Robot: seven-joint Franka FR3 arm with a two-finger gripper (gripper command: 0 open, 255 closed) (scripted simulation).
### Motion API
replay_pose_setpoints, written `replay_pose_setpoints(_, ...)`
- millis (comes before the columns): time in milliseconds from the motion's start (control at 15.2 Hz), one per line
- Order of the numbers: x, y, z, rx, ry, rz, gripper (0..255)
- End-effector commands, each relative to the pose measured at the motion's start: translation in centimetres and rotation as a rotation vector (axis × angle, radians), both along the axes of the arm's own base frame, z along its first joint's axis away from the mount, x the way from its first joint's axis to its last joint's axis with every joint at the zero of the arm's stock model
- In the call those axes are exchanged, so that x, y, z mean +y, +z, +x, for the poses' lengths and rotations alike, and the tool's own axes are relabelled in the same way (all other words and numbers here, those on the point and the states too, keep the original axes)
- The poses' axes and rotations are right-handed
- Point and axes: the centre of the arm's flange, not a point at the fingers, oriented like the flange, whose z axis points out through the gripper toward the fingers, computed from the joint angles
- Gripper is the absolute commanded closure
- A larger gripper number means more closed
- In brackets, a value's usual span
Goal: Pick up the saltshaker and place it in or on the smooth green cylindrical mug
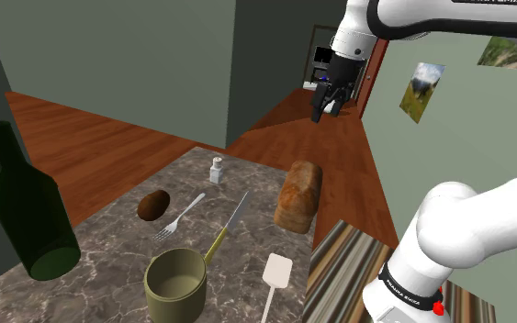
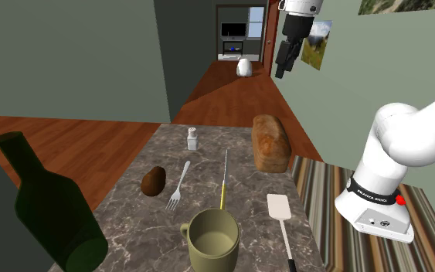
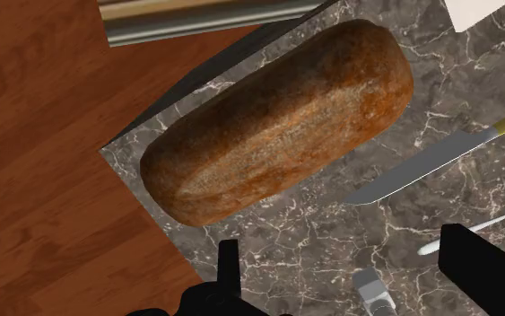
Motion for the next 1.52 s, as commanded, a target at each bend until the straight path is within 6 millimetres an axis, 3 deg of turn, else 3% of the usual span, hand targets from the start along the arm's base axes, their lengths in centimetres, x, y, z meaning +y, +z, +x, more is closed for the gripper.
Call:
replay_pose_setpoints(0, 0.0, 0.0, 0.0, 0.000, 0.000, 0.000, 0)
replay_pose_setpoints(1452, 7.6, -14.4, 25.4, 0.104, -0.011, 0.039, 0)
